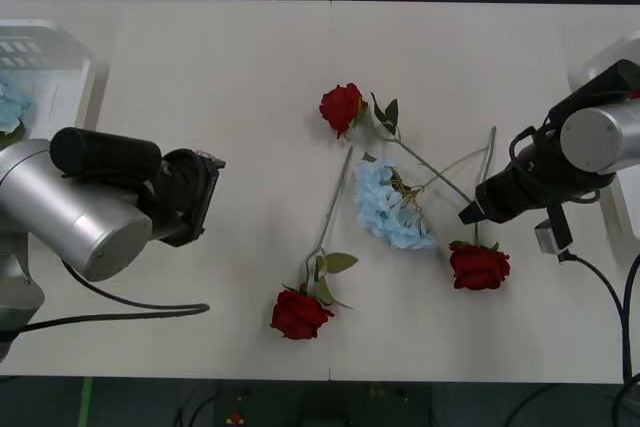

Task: Put the red flowers into the right box and the blue flowers into the left box

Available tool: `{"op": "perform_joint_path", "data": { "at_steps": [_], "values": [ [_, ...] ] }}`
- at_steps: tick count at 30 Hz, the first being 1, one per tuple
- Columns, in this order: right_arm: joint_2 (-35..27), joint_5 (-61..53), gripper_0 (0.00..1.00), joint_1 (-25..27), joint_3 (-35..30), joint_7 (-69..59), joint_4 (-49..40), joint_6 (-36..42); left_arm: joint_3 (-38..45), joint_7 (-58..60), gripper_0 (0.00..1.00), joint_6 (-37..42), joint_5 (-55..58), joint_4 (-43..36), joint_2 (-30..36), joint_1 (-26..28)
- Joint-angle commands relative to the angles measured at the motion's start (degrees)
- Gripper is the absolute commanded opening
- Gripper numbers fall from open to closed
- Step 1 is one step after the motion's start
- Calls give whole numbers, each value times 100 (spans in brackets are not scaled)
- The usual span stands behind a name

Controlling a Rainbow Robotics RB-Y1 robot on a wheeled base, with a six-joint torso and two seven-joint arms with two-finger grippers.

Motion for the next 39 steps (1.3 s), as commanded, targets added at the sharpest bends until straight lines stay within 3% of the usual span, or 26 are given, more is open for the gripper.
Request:
{"op": "perform_joint_path", "data": {
  "at_steps": [1,11,19,26,39],
  "values": [
    [418,446,100,-263,-214,102,165,41,-372,165,100,330,-376,-219,-224,-440],
    [725,780,100,-272,-390,102,191,50,-935,2380,100,1428,-684,-52,-655,-1337],
    [769,876,100,-263,-390,102,182,138,-1313,3232,100,2167,-912,273,-1243,-1794],
    [796,868,100,-237,-381,155,182,147,-1612,3312,100,2870,-1071,326,-1736,-1679],
    [989,1149,100,-166,-390,164,191,59,-1805,3505,100,2756,-1106,730,-2272,-1433]
  ]
}}
